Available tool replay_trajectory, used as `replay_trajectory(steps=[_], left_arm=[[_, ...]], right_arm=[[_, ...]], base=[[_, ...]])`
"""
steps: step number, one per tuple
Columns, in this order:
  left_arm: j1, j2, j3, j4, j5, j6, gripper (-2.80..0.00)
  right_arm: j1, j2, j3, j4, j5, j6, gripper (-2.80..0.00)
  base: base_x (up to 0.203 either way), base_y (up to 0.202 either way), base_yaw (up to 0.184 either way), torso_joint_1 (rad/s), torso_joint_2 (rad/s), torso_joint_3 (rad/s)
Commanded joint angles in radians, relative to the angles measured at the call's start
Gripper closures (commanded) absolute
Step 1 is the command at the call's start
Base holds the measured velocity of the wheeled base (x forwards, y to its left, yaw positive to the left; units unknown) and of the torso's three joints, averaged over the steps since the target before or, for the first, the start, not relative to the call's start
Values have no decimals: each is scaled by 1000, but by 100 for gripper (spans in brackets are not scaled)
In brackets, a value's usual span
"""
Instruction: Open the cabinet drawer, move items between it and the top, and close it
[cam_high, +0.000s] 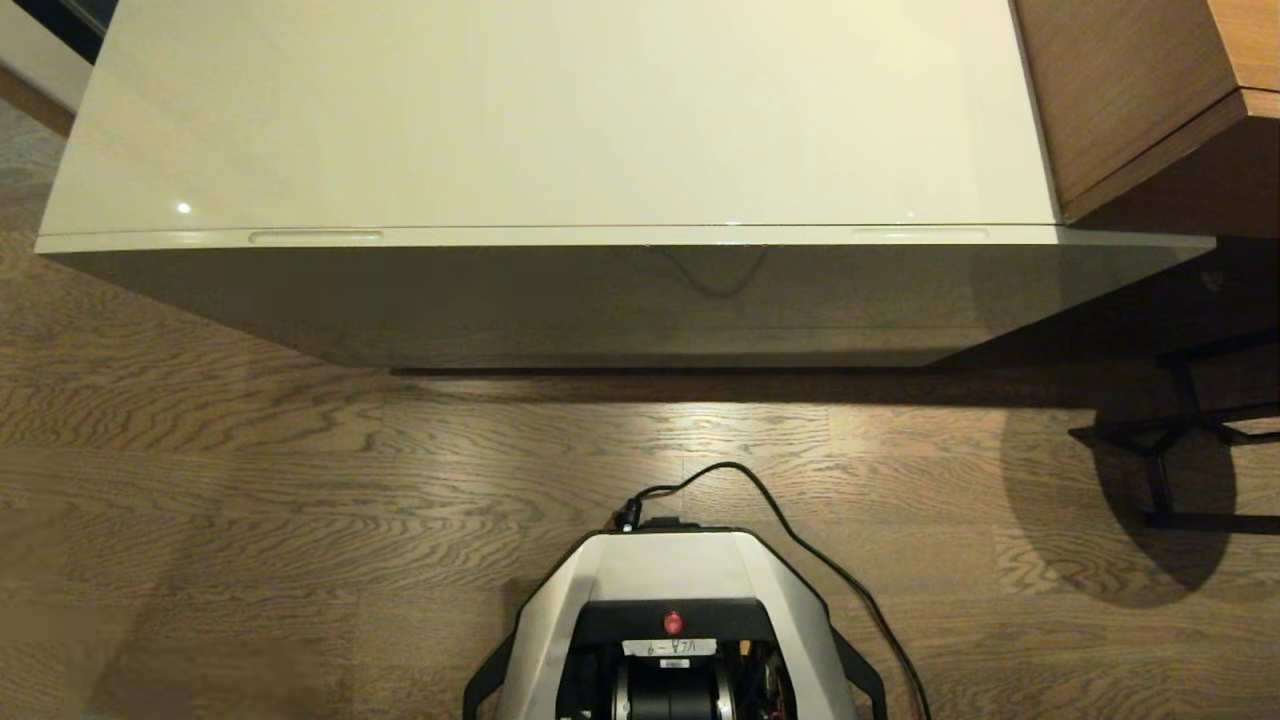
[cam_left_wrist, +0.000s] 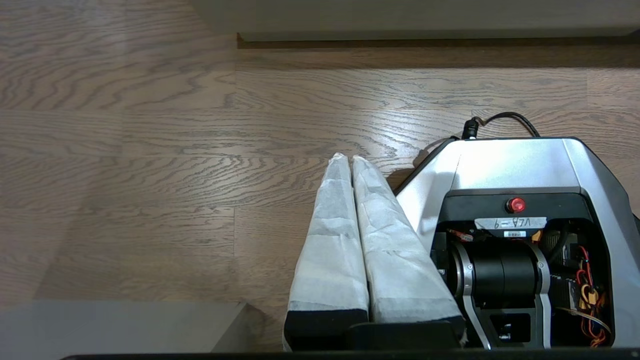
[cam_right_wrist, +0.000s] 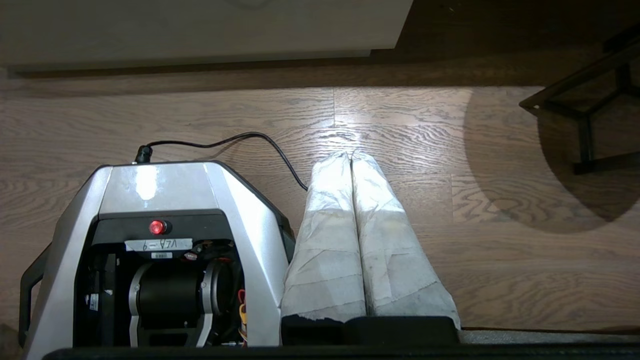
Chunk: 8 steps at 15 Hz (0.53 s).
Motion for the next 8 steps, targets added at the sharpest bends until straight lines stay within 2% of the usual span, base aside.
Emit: replay_trajectory(steps=[1, 8], left_arm=[[1, 2, 0, 0, 1, 1, 0], [0, 2, 0, 0, 1, 1, 0]], right_arm=[[1, 1, 2, 0, 0, 0, 0], [1, 1, 2, 0, 0, 0, 0]], base=[[0, 0, 0, 0, 0, 0], [0, 0, 0, 0, 0, 0]])
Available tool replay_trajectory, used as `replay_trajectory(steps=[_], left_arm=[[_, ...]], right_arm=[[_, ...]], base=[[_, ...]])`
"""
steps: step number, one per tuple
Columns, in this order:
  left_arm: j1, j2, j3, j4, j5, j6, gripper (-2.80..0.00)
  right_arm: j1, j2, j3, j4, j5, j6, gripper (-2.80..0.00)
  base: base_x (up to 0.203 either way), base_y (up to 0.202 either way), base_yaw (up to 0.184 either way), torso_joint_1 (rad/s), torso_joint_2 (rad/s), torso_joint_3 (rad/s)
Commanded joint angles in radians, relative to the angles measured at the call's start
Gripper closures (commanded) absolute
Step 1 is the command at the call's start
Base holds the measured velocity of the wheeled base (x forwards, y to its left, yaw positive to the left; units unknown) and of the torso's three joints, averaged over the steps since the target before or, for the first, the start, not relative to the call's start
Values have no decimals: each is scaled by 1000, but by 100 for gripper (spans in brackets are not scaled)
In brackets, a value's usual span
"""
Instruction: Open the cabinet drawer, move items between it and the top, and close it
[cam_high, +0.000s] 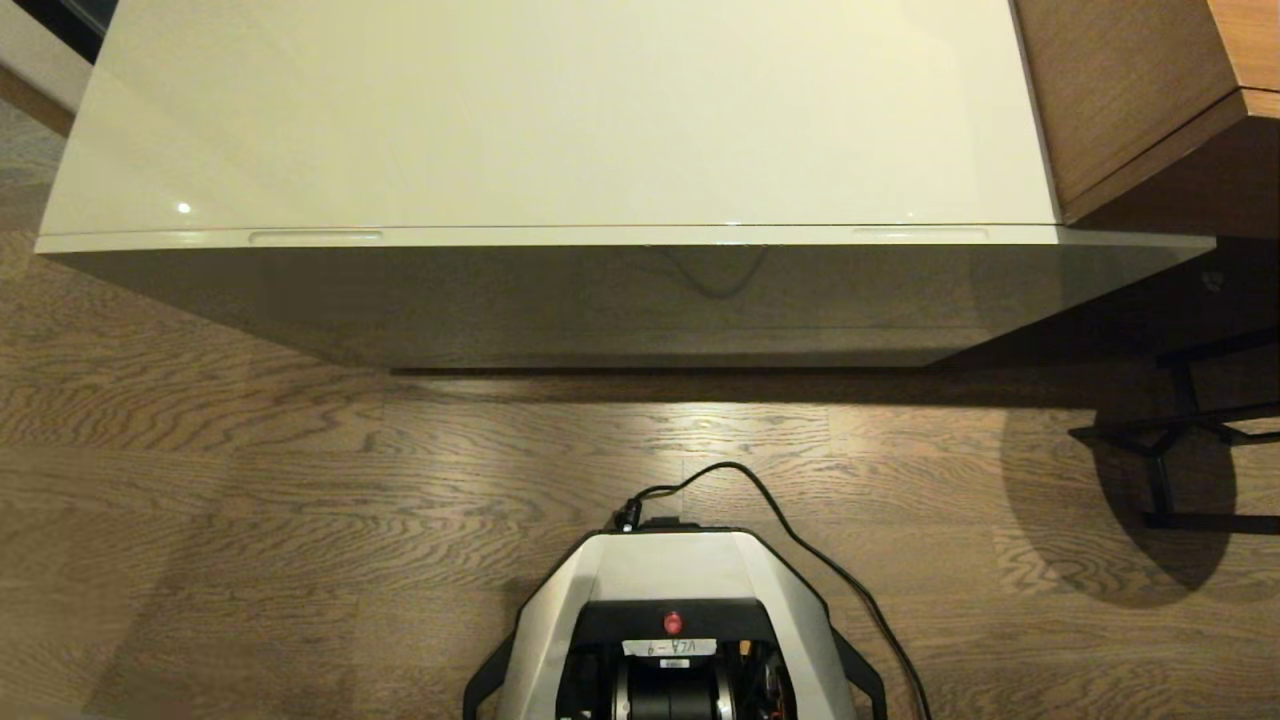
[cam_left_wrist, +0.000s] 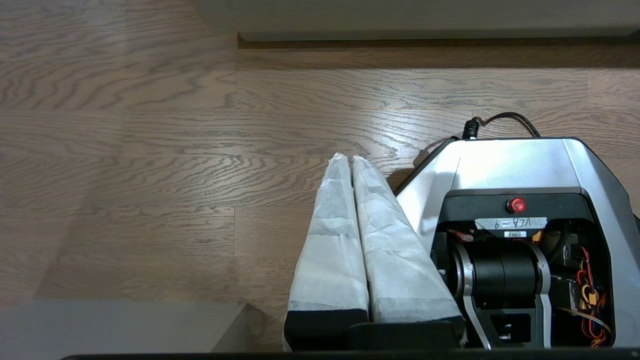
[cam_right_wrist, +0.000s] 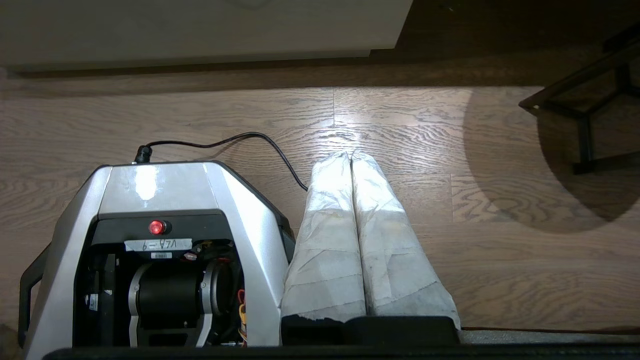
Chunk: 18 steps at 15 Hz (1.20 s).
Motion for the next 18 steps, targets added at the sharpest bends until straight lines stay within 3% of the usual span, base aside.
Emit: replay_trajectory(steps=[1, 18], left_arm=[[-1, 2, 0, 0, 0, -1, 0], [-1, 2, 0, 0, 0, -1, 0]], right_arm=[[1, 1, 2, 0, 0, 0, 0], [2, 1, 2, 0, 0, 0, 0]], base=[[0, 0, 0, 0, 0, 0], [0, 0, 0, 0, 0, 0]])
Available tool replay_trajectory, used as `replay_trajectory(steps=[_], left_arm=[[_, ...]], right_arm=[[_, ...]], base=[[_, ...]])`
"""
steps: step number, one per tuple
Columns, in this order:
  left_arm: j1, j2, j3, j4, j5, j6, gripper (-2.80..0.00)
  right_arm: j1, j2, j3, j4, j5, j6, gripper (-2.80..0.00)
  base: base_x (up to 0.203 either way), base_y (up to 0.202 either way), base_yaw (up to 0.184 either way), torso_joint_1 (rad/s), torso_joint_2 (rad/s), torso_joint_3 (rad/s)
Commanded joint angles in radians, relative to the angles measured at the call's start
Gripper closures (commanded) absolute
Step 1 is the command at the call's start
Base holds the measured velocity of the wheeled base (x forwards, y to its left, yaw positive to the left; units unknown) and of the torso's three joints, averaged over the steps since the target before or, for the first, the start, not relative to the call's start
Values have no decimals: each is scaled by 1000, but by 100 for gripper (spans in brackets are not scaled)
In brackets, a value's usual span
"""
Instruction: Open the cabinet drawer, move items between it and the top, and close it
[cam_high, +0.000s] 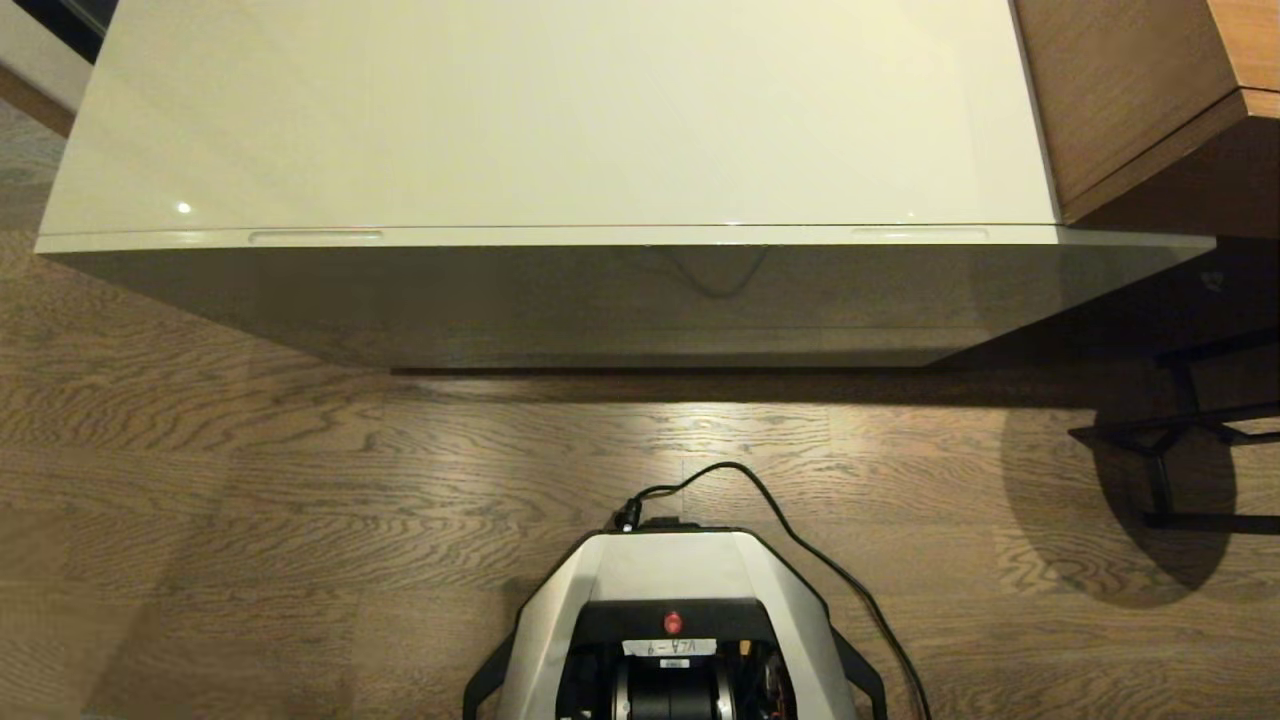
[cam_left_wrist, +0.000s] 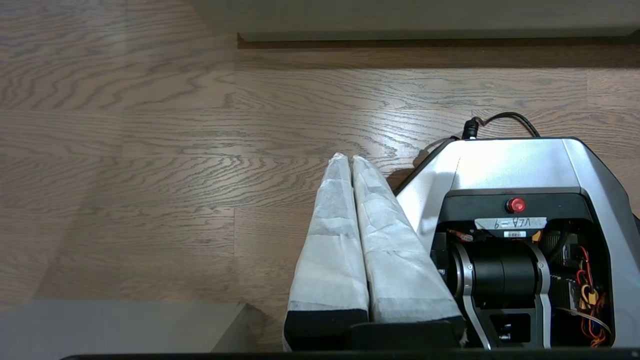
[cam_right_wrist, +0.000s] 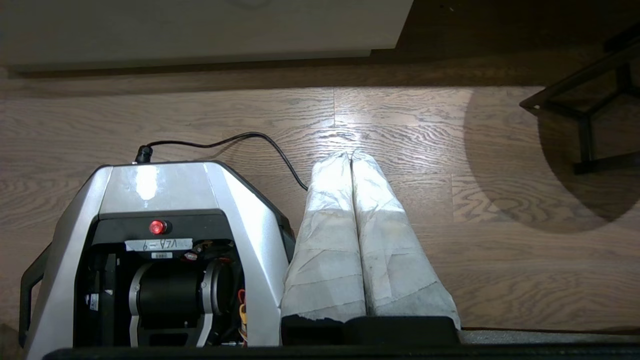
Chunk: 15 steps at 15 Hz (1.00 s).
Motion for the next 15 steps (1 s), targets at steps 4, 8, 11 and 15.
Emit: replay_trajectory(steps=[4, 8, 11, 15], left_arm=[[0, 2, 0, 0, 1, 0, 0], [0, 2, 0, 0, 1, 0, 0], [0, 2, 0, 0, 1, 0, 0], [2, 2, 0, 0, 1, 0, 0]], right_arm=[[0, 1, 2, 0, 0, 0, 0], [-1, 1, 2, 0, 0, 0, 0], [-1, 1, 2, 0, 0, 0, 0], [0, 1, 2, 0, 0, 0, 0]], base=[[0, 0, 0, 0, 0, 0], [0, 0, 0, 0, 0, 0], [0, 0, 0, 0, 0, 0], [0, 0, 0, 0, 0, 0]])
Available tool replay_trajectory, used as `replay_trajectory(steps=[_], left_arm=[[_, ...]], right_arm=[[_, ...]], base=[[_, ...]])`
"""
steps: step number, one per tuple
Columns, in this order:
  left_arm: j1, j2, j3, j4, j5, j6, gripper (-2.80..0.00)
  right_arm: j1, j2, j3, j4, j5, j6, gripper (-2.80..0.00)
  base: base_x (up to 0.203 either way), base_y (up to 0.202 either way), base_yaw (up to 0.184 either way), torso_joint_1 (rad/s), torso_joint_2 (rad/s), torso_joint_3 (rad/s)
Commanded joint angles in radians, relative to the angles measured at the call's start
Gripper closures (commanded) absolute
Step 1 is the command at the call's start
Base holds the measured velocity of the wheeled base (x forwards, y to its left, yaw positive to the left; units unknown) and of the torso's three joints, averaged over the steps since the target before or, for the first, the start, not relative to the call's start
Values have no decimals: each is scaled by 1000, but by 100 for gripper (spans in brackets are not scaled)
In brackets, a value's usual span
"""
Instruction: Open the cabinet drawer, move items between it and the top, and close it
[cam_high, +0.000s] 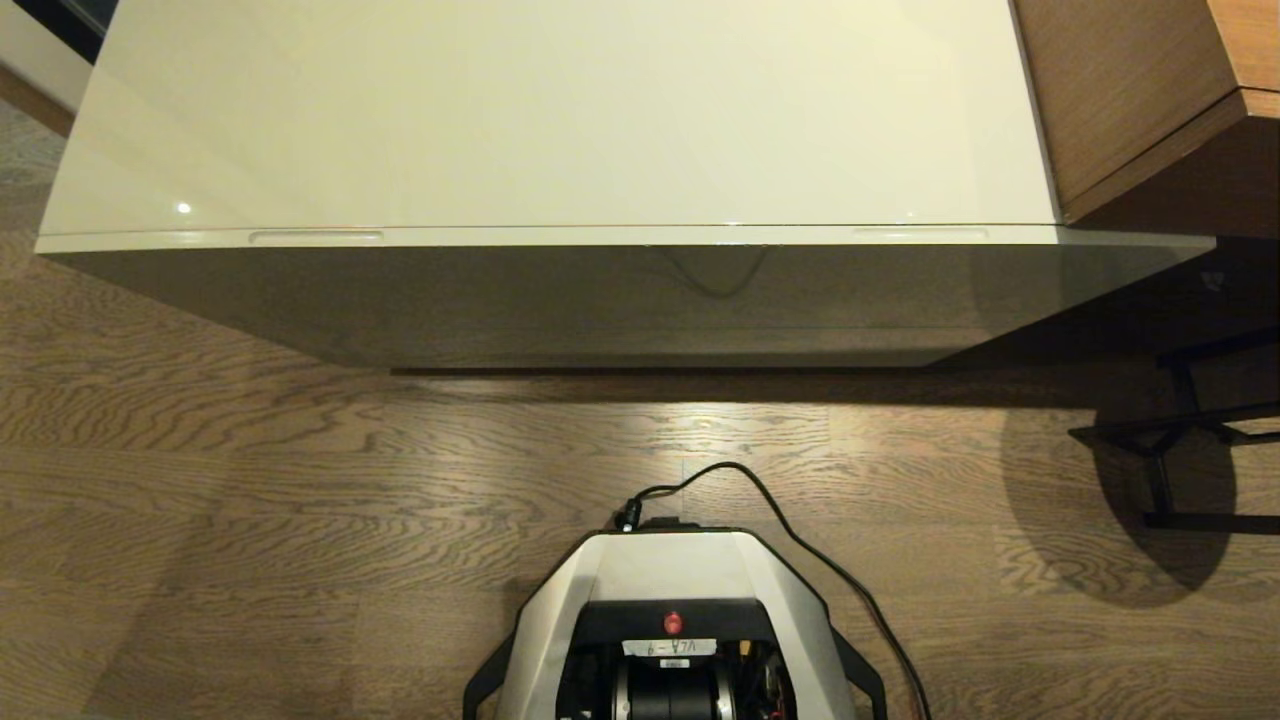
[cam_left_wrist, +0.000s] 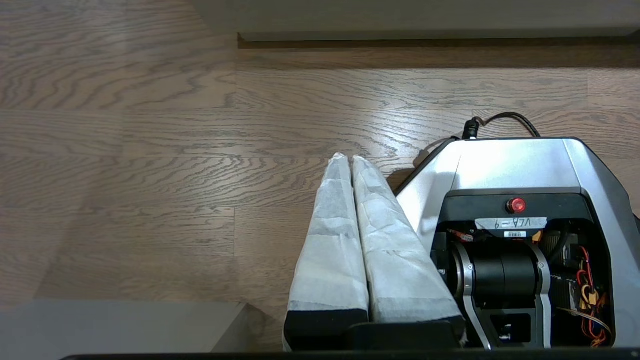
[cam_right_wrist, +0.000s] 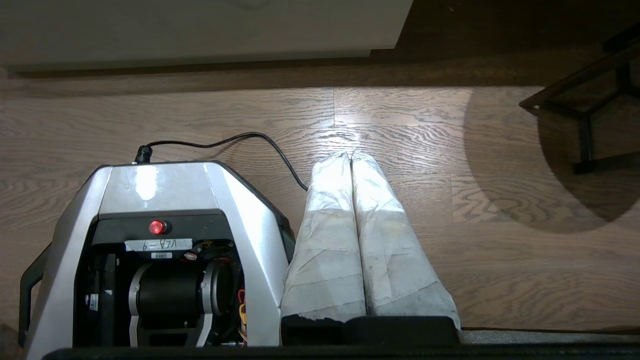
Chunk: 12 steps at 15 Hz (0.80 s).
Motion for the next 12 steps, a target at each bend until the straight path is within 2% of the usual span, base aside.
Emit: replay_trajectory(steps=[1, 12], left_arm=[[-1, 2, 0, 0, 0, 0, 0], [1, 2, 0, 0, 0, 0, 0]], right_arm=[[0, 1, 2, 0, 0, -1, 0], [1, 1, 2, 0, 0, 0, 0]], base=[[0, 0, 0, 0, 0, 0], [0, 0, 0, 0, 0, 0]])
